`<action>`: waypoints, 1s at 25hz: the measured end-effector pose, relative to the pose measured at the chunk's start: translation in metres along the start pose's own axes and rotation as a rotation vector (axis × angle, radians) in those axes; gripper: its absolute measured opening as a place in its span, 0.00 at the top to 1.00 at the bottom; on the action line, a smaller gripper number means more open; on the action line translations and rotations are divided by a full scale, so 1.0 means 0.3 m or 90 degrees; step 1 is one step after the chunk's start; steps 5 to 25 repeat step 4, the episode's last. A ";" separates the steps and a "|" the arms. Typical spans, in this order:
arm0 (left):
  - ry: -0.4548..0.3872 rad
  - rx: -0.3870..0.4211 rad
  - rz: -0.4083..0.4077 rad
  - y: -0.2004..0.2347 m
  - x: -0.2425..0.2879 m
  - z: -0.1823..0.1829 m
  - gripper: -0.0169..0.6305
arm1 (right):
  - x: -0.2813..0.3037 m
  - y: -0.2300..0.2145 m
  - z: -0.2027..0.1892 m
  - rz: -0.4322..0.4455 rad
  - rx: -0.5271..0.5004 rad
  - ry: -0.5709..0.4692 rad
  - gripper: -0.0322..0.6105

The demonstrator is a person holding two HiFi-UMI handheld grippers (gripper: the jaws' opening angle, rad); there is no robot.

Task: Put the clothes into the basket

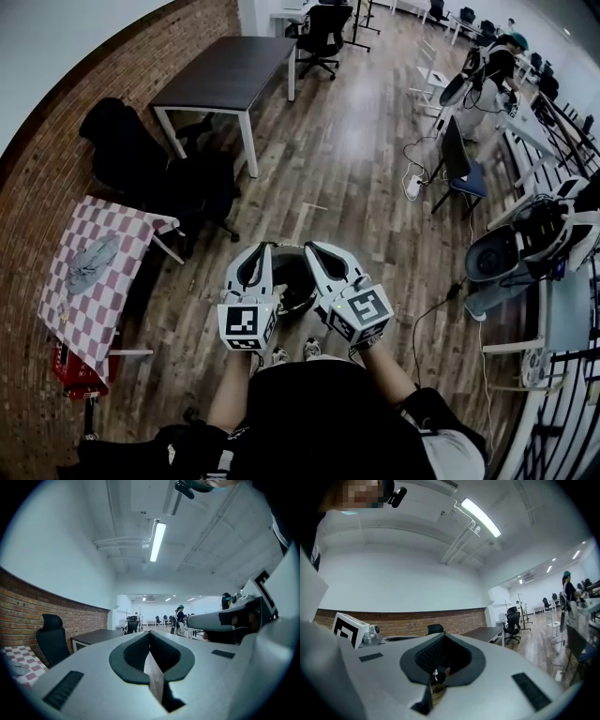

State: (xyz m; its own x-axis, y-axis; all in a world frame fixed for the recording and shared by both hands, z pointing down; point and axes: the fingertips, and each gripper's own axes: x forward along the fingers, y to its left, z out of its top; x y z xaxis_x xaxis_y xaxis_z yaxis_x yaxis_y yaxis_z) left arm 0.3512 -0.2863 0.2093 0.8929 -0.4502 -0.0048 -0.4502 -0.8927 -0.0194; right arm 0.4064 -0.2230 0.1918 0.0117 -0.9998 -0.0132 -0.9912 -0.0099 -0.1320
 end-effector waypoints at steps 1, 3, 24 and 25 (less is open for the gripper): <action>0.000 -0.001 -0.001 -0.002 0.002 0.000 0.95 | -0.002 -0.001 -0.003 0.000 -0.001 0.002 0.94; 0.000 -0.001 -0.003 -0.006 0.006 -0.002 0.95 | -0.003 -0.002 -0.010 0.001 -0.003 0.005 0.94; 0.000 -0.002 -0.004 -0.008 0.007 -0.003 0.95 | -0.004 -0.002 -0.014 0.001 -0.003 0.007 0.94; 0.000 -0.002 -0.004 -0.008 0.007 -0.003 0.95 | -0.004 -0.002 -0.014 0.001 -0.003 0.007 0.94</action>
